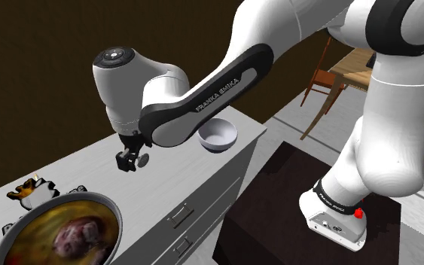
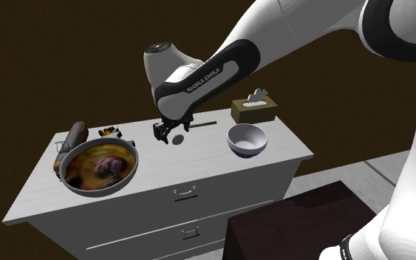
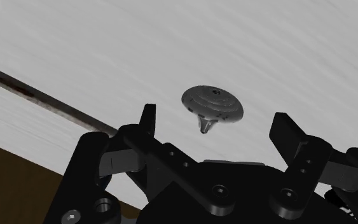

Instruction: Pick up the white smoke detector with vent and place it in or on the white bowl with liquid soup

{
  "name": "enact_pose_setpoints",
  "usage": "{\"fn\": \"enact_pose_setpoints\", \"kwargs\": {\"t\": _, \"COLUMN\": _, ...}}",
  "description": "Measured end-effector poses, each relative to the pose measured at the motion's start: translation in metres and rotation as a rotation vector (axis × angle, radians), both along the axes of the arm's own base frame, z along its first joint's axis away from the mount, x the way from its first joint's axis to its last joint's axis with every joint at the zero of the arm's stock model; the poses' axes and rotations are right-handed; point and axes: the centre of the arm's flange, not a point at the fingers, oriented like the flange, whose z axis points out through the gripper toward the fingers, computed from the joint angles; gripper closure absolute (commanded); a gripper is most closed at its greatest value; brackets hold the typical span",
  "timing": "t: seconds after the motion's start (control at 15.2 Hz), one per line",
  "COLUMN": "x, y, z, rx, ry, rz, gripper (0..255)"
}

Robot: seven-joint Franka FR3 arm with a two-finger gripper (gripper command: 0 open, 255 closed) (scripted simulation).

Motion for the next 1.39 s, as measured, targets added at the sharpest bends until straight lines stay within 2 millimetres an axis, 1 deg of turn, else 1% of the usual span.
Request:
{"fn": "enact_pose_setpoints", "kwargs": {"t": 0.26, "x": 0.003, "y": 0.000, "z": -0.016, "rx": 0.000, "ry": 0.000, "rz": 0.000, "gripper": 0}}
{"fn": "enact_pose_setpoints", "kwargs": {"t": 0.66, "x": 0.003, "y": 0.000, "z": -0.018, "rx": 0.000, "ry": -0.001, "rz": 0.000, "gripper": 0}}
{"fn": "enact_pose_setpoints", "kwargs": {"t": 0.73, "x": 0.003, "y": 0.000, "z": -0.018, "rx": 0.000, "ry": -0.001, "rz": 0.000, "gripper": 255}}
{"fn": "enact_pose_setpoints", "kwargs": {"t": 1.39, "x": 0.003, "y": 0.000, "z": -0.018, "rx": 0.000, "ry": -0.001, "rz": 0.000, "gripper": 255}}
